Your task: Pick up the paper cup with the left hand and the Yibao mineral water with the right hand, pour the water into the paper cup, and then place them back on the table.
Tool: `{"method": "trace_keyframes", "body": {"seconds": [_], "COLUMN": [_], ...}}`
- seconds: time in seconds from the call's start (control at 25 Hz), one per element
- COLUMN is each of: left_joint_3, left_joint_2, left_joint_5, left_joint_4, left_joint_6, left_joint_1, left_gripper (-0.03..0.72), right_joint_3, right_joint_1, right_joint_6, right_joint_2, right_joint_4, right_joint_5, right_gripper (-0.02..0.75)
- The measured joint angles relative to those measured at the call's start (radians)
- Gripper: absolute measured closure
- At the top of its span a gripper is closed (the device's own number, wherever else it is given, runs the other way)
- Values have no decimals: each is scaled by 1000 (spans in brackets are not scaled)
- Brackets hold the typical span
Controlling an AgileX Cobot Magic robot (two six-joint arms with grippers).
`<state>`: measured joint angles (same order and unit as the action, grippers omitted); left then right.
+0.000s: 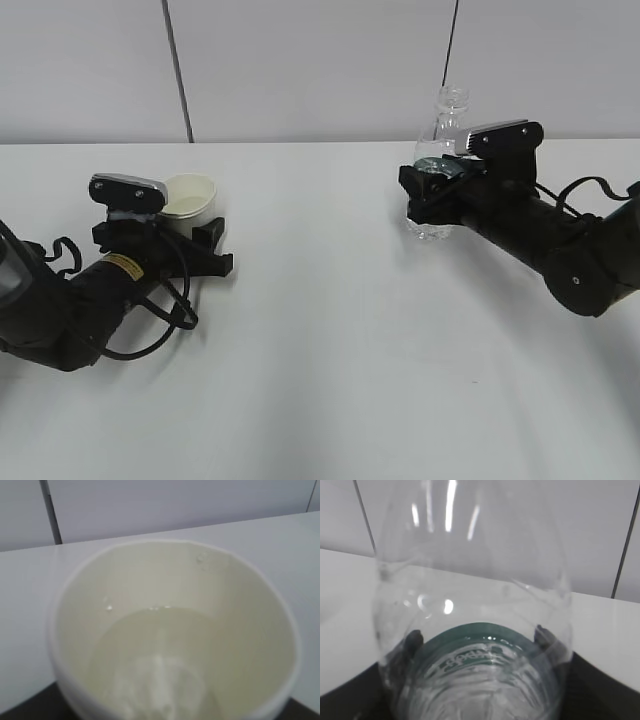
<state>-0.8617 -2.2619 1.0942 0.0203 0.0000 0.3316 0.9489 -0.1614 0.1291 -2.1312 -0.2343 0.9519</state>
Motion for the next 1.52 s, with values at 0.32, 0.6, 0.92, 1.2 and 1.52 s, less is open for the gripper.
{"method": "trace_keyframes", "body": {"seconds": [0.32, 0.6, 0.92, 1.2, 1.52], "left_joint_3": [-1, 10, 209, 344, 355], "left_joint_2": [-8, -8, 117, 447, 769], "left_joint_5": [-3, 0, 35, -128, -396], "left_joint_4": [0, -20, -49, -85, -123], "left_joint_6": [0, 0, 0, 0, 0], "left_joint_1": [0, 0, 6, 12, 36], "left_gripper": [125, 114, 109, 109, 109], "right_joint_3": [0, 0, 0, 0, 31], "right_joint_1": [0, 0, 0, 0, 0], "right_joint_6": [0, 0, 0, 0, -2], "right_joint_2": [0, 0, 0, 0, -81], "right_joint_4": [-2, -2, 17, 58, 82], "right_joint_5": [0, 0, 0, 1, 14], "right_gripper": [249, 249, 249, 249, 249]}}
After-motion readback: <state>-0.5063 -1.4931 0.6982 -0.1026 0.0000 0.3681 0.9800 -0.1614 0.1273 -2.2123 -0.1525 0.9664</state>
